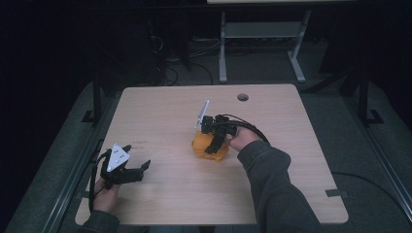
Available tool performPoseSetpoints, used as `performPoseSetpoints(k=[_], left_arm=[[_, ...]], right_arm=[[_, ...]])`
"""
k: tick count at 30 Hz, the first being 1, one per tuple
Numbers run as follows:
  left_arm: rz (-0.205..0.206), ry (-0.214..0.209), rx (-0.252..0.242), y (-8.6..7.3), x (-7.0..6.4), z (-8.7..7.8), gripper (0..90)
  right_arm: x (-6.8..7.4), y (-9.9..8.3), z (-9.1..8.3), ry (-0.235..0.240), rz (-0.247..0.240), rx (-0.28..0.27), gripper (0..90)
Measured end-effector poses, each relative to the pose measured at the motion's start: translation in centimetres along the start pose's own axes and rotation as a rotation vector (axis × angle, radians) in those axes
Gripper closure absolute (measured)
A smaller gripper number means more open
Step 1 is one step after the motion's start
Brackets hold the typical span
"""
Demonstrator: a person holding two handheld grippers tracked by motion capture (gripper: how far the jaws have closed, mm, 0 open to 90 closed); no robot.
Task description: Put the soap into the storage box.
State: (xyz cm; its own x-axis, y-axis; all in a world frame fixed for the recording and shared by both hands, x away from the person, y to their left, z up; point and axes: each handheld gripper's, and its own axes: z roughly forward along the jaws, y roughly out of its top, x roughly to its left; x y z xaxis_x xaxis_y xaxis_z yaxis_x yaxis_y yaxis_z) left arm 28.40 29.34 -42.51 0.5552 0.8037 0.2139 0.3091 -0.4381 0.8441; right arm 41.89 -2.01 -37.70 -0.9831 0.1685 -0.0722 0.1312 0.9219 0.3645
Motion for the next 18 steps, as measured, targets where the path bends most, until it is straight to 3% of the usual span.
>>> performPoseSetpoints(k=[18], left_arm=[[0.0,-0.001,0.0,0.02,-0.05,0.02,14.1]], right_arm=[[0.05,0.02,0.58,-0.003,0.018,-0.015,20.1]])
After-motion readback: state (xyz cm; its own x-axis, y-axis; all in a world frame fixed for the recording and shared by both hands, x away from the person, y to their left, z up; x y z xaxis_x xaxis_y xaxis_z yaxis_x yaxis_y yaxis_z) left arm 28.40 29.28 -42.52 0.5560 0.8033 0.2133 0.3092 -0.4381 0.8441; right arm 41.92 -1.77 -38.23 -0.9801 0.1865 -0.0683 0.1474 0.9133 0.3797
